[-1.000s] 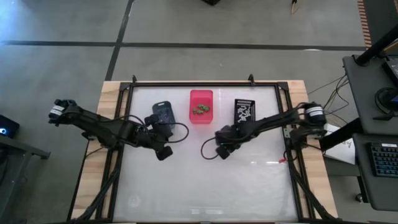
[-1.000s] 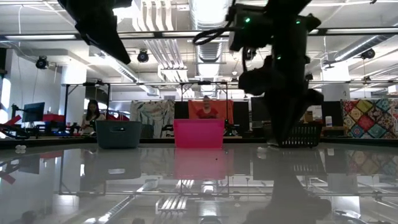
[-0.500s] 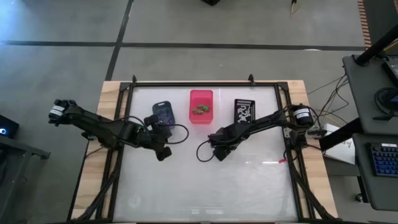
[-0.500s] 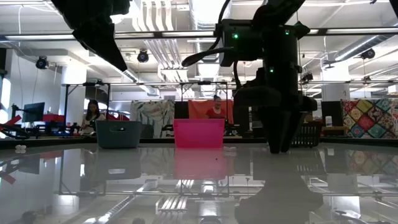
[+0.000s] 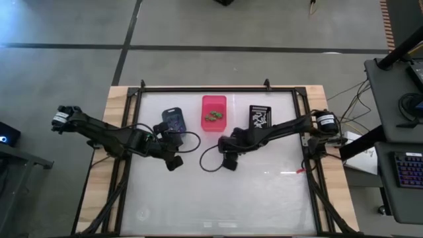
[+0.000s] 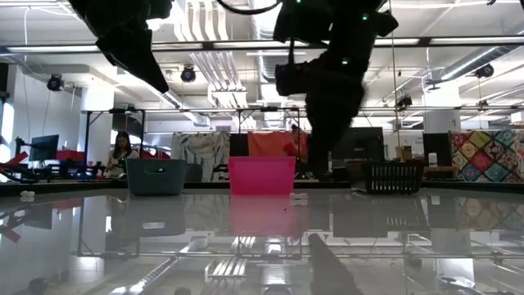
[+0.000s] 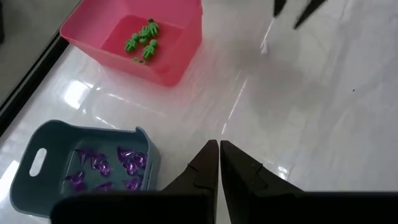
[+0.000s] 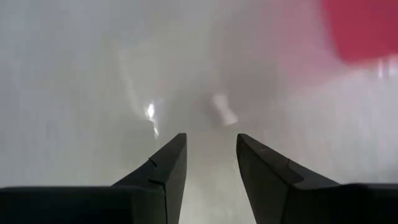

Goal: Sort Halloween decoration
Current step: Put the white bone toy into the black bin

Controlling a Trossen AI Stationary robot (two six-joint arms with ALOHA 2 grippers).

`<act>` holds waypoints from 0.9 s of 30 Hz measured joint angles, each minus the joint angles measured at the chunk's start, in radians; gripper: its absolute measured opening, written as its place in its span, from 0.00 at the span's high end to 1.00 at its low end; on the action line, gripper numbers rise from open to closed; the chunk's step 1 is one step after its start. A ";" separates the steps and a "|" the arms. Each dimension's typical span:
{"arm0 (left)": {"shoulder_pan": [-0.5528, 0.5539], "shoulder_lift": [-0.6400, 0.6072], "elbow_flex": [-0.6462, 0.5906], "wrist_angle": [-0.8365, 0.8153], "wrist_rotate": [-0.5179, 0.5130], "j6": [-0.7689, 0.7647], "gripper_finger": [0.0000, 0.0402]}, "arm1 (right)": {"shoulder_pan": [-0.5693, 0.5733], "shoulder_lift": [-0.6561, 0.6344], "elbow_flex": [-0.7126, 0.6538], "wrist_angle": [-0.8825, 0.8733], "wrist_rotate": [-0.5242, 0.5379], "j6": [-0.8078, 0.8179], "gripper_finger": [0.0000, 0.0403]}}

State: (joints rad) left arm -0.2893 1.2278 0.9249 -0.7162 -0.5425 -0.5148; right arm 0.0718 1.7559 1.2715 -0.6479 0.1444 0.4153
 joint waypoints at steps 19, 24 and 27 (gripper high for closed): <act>0.000 0.000 -0.003 0.020 0.003 -0.019 1.00 | -0.051 0.065 -0.096 0.237 -0.056 -0.413 0.67; 0.000 -0.001 -0.003 0.023 0.003 -0.019 1.00 | -0.058 0.103 -0.100 0.257 -0.070 -0.416 0.72; 0.000 -0.001 -0.003 0.026 0.003 -0.019 1.00 | -0.064 0.114 -0.104 0.266 -0.094 -0.417 0.83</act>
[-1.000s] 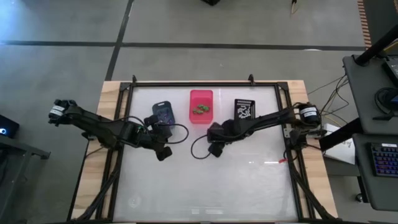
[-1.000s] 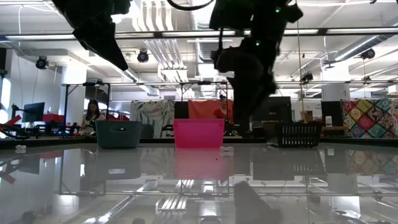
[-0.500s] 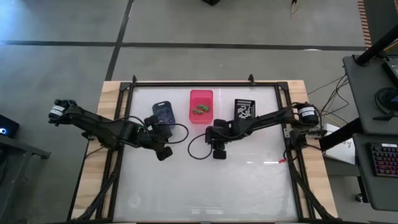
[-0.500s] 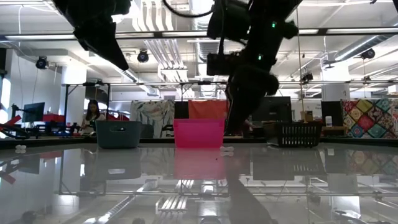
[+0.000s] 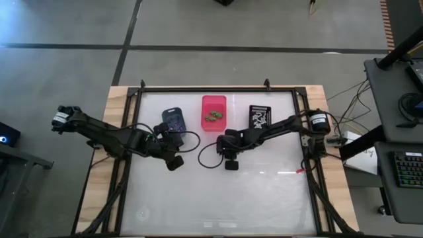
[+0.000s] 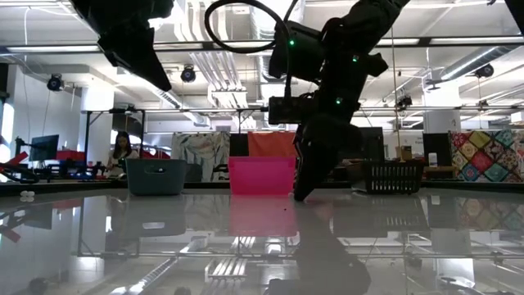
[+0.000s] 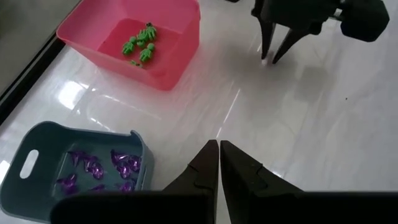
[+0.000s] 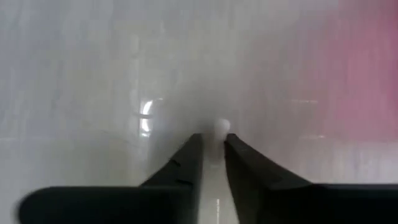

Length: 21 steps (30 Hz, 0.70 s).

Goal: Sort Halloween decoration
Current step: Put the white bone toy into the black bin

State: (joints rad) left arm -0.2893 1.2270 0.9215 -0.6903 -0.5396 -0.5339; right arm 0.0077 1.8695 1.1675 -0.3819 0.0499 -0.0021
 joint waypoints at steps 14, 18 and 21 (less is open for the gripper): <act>0.000 0.000 0.000 0.011 0.000 -0.007 1.00 | -0.013 -0.092 -0.011 -0.042 -0.025 0.009 0.97; 0.000 0.000 0.000 0.017 0.006 -0.018 1.00 | -0.050 -0.186 -0.008 -0.147 -0.024 0.041 0.97; 0.000 0.000 0.000 0.017 0.006 -0.025 1.00 | -0.109 -0.252 -0.013 -0.246 -0.004 0.073 0.97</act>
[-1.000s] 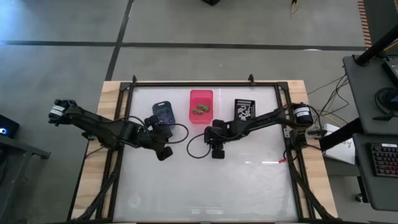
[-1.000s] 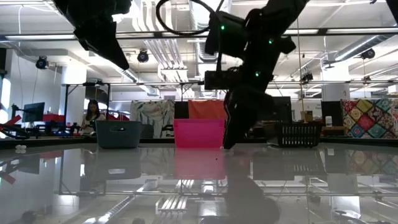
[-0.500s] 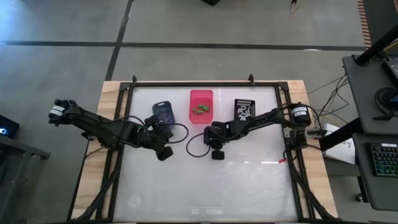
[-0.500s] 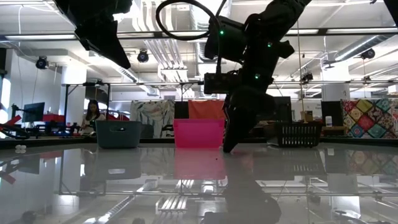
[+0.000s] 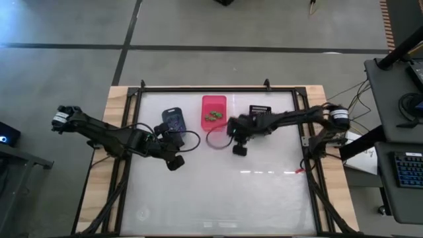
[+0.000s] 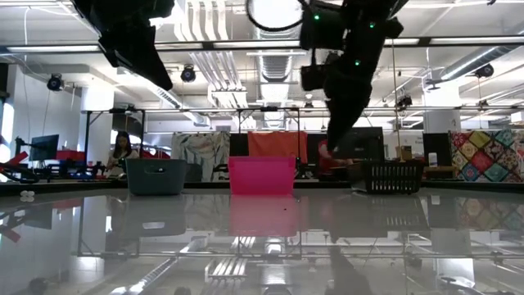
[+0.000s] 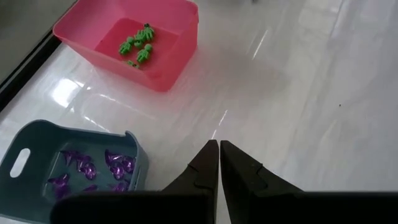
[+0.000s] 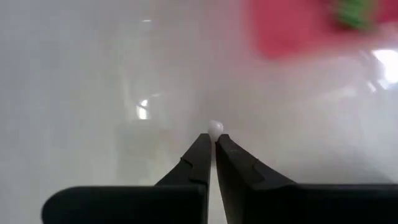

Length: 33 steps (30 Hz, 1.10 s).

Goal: Sort Halloween decoration
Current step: Put the white bone toy into the black bin

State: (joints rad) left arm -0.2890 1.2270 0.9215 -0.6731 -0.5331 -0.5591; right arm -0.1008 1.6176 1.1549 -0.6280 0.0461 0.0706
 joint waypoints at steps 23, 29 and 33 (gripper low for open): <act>0.011 0.000 0.000 0.000 0.029 -0.069 1.00 | -0.519 -0.210 -0.254 -0.091 0.006 0.231 0.71; 0.080 0.000 0.000 -0.101 0.161 -0.292 1.00 | -0.485 -0.258 -0.238 -0.087 0.000 0.283 0.63; 0.137 0.000 0.000 -0.324 0.266 -0.455 1.00 | -0.437 -0.317 -0.238 -0.073 0.005 0.288 0.62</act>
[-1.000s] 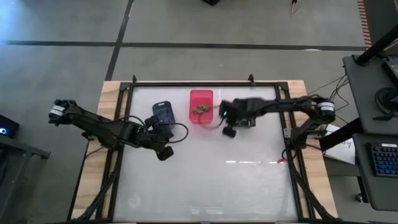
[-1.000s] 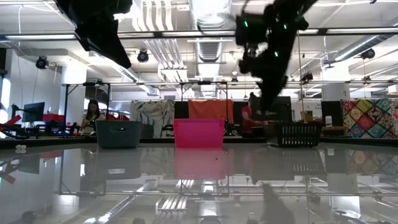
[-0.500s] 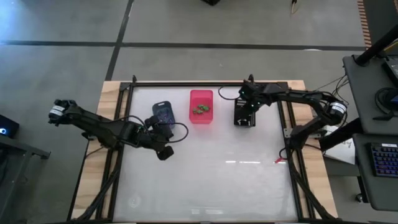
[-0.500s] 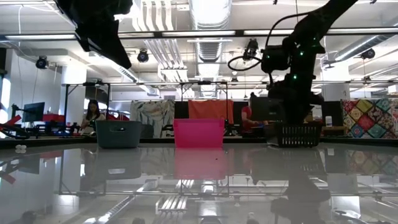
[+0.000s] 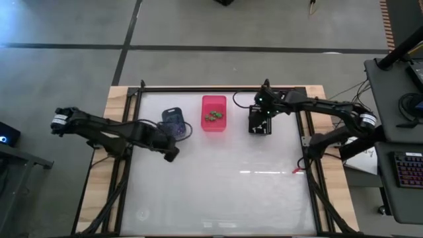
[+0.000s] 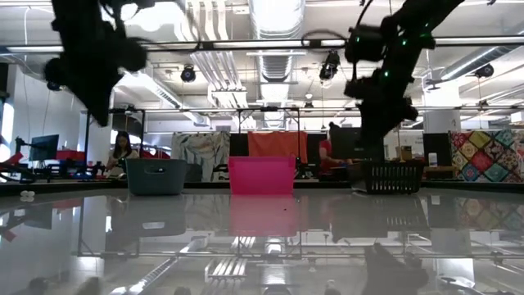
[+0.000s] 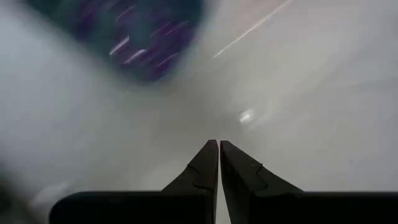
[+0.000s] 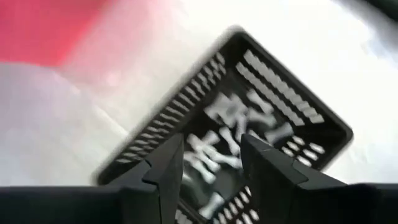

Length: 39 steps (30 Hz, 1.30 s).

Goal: Sort Halloween decoration
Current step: Put the white bone toy into the black bin

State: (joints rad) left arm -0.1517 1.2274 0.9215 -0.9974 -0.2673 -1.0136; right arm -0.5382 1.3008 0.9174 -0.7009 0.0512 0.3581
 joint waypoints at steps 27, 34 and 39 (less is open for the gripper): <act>0.240 0.365 -0.025 -0.343 0.115 0.261 1.00 | 0.324 -0.198 0.001 0.152 0.002 0.033 0.62; 0.229 0.184 -0.160 -0.066 0.191 -0.139 1.00 | 0.390 -0.199 0.001 0.153 0.002 0.035 0.62; 0.153 0.051 -0.260 0.052 0.121 -0.478 1.00 | 0.428 -0.199 0.001 0.153 0.001 0.026 0.62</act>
State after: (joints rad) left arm 0.0014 1.2785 0.6613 -0.9459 -0.1459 -1.4917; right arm -0.1097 1.1023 0.9184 -0.5483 0.0527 0.3839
